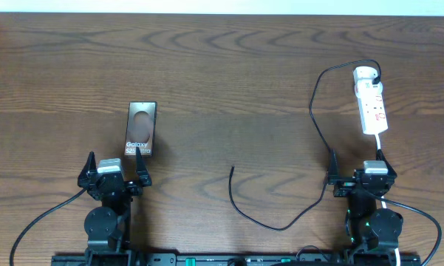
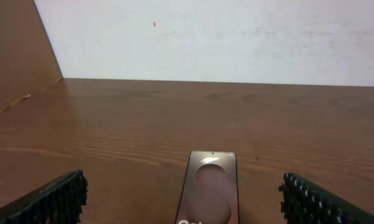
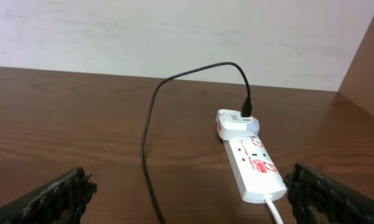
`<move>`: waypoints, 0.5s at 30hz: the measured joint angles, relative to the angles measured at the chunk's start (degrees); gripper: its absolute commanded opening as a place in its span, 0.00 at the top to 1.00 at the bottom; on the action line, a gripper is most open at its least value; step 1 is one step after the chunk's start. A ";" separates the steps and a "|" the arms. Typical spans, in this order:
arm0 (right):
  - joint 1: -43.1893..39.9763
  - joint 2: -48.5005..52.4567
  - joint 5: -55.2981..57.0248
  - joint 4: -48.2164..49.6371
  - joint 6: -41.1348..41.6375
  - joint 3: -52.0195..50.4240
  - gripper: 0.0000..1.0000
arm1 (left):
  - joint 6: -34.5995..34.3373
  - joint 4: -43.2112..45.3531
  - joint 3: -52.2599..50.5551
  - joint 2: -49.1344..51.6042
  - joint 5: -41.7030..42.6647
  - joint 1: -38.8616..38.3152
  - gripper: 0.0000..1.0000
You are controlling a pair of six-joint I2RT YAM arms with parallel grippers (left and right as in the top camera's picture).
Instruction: Plug charger to phone and switch on socket
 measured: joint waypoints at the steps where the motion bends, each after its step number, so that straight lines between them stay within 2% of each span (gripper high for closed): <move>1: 0.00 0.00 0.00 0.00 0.00 0.00 0.01 | 0.00 -0.02 0.00 0.00 0.00 0.00 0.02; 15: 0.00 0.00 0.02 0.00 0.00 0.00 0.01 | -1.75 -1.40 0.55 0.04 1.07 0.00 0.02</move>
